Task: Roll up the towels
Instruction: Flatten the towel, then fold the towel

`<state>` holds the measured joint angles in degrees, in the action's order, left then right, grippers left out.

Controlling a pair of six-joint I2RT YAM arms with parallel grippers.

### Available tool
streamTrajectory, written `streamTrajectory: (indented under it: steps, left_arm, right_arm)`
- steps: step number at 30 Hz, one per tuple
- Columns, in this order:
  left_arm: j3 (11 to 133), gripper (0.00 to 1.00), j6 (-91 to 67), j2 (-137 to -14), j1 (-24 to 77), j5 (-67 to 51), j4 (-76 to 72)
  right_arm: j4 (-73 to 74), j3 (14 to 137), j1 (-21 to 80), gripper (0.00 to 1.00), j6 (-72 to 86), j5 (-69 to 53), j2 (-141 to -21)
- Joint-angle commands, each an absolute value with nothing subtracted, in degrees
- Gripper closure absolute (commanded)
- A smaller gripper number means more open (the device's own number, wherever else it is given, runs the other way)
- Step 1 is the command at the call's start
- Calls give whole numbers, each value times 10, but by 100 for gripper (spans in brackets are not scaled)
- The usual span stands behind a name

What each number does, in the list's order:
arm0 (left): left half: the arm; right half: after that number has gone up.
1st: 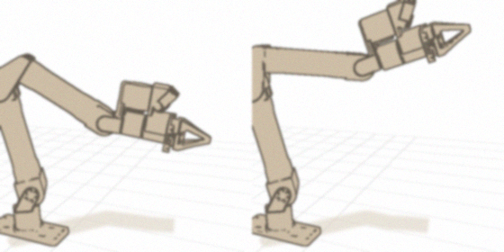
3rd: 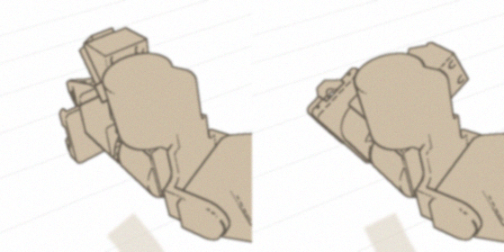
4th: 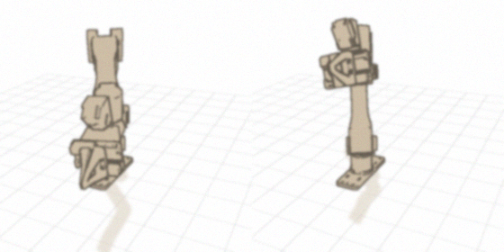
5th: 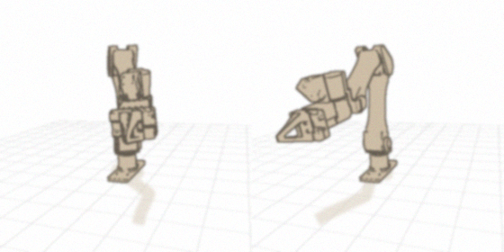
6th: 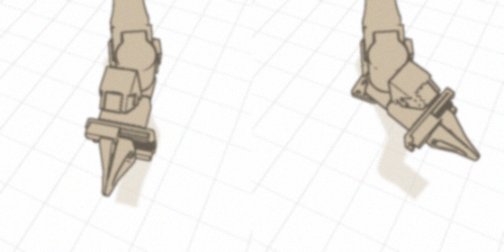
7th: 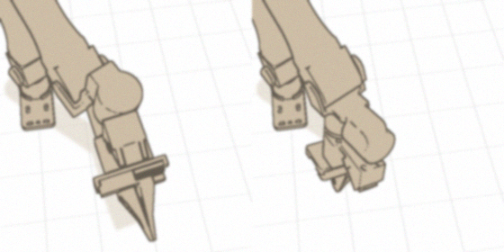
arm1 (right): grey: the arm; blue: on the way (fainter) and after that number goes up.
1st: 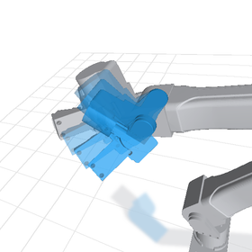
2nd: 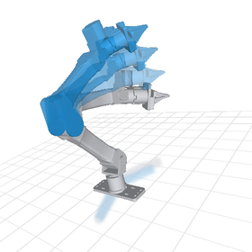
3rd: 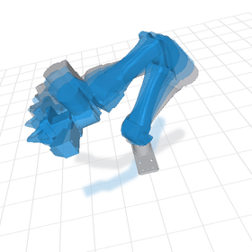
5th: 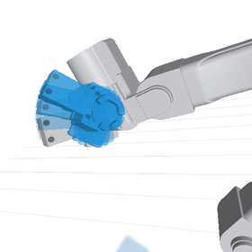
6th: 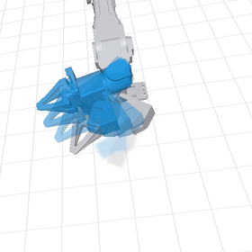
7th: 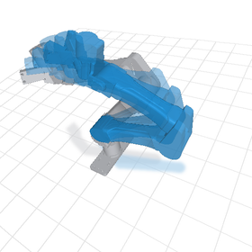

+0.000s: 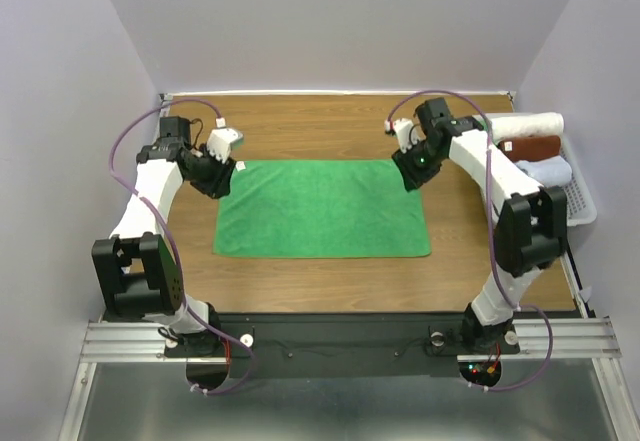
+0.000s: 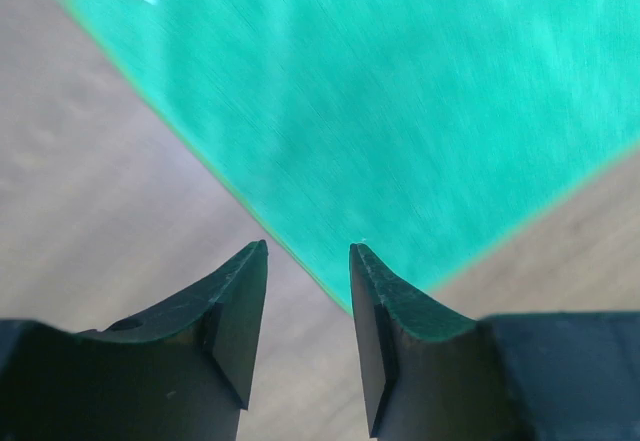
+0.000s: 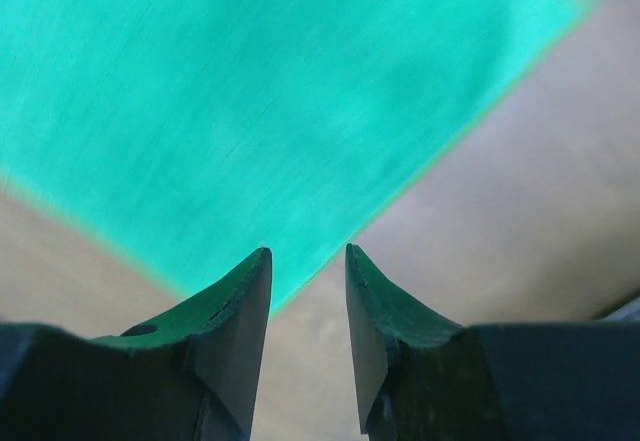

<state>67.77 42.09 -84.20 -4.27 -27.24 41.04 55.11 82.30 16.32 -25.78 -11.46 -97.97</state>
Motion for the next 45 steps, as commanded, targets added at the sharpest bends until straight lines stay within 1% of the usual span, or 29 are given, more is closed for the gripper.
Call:
streamTrajectory:
  steps: [1, 2, 9, 11, 16, 22, 25, 26, 36, 38, 40, 42, 43, 45]
  left_arm:
    - [754, 48, 342, -876, -47, -291, 324]
    - [767, 48, 331, -904, -47, -286, 304]
    - [873, 50, 293, -1022, -55, -263, 260]
    - [902, 50, 289, -1042, -57, -265, 263]
    - [918, 50, 286, -1072, -57, -257, 255]
    - [911, 49, 290, -1078, -62, -249, 254]
    - [910, 45, 289, -1080, -64, -250, 254]
    - [906, 41, 288, -1080, -63, -252, 252]
    - [904, 41, 287, -1095, -67, -250, 247]
    - [907, 41, 287, -1100, -68, -248, 245]
    - [910, 41, 286, -1107, -67, -242, 245]
    - [917, 41, 287, -1116, -68, -234, 247]
    - [921, 41, 286, -1120, -68, -231, 247]
    - [932, 41, 284, -1134, -68, -229, 252]
  right_arm:
    - [503, 936, 103, 59, -219, -96, -1073]
    - [504, 987, 89, 59, -212, -93, -1111]
    - [504, 1138, 62, 61, -200, -79, -1231]
    - [504, 1157, 63, 62, -199, -84, -1261]
    - [502, 1200, 62, 62, -185, -93, -1314]
    - [503, 1187, 62, 62, -177, -127, -1328]
    - [502, 1171, 63, 60, -179, -129, -1332]
    - [501, 1167, 62, 60, -181, -129, -1334]
    - [472, 1126, 68, 63, -168, -122, -1346]
    - [464, 1114, 74, 66, -168, -112, -1344]
    - [454, 1099, 80, 67, -169, -103, -1339]
    - [445, 1083, 88, 74, -170, -87, -1336]
    - [444, 1081, 91, 76, -172, -81, -1336]
    - [442, 1077, 94, 83, -172, -78, -1338]
